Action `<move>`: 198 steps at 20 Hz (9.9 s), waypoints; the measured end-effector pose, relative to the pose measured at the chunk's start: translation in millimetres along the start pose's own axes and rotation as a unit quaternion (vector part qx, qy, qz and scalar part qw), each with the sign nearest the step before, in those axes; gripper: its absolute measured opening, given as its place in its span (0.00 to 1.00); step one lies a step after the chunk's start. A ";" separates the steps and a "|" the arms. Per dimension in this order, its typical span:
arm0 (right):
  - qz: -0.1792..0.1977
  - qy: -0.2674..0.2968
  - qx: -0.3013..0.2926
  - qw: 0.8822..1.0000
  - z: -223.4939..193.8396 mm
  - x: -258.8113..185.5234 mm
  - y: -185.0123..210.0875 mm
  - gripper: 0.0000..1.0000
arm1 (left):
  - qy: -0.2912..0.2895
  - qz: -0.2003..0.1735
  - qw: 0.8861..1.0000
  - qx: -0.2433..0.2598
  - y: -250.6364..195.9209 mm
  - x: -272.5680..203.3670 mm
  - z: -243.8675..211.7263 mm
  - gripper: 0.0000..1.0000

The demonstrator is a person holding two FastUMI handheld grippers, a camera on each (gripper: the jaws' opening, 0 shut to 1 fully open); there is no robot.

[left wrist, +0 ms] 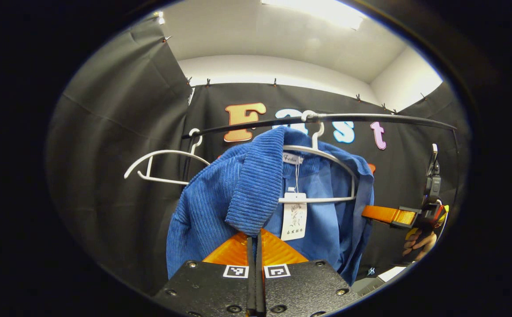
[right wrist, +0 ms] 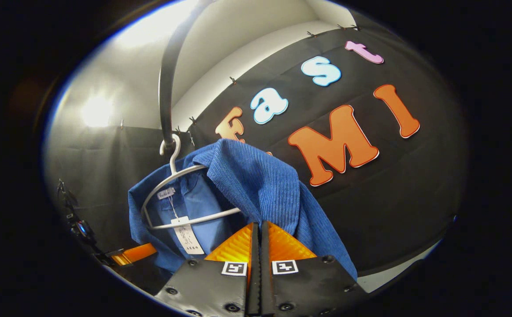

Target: Grasp the clothes on the hanger with both hands and then place them into the laundry hamper below.

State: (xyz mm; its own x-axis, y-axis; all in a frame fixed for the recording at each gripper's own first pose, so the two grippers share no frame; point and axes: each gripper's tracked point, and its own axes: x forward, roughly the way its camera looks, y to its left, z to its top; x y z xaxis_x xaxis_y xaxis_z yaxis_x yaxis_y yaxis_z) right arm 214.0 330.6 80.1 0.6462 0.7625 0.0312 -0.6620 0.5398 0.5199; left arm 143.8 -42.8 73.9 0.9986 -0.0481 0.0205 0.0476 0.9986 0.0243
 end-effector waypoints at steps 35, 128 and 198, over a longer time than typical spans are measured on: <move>-0.144 -0.030 -0.089 0.985 -27.2 25.7 -51.9 0.98 | -0.095 0.035 0.994 0.044 60.6 -28.0 116.0 0.00; -0.247 0.241 -0.105 0.933 -265.7 -112.7 -243.1 0.08 | 0.293 -0.095 0.951 -0.015 -161.8 19.8 -357.5 0.00; -0.334 0.185 -0.081 0.921 -227.1 -243.4 -204.7 0.98 | 0.242 -0.002 0.970 -0.015 -93.2 -77.9 -274.2 0.96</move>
State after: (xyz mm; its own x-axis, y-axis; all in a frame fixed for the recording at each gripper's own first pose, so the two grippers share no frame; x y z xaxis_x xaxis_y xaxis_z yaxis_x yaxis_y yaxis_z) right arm 106.0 115.5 -227.8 0.7755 0.2946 -0.5583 -0.2316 0.9555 0.1825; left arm 67.5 -125.7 -204.0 0.8914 -0.0429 -0.4511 0.0453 0.9990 -0.0054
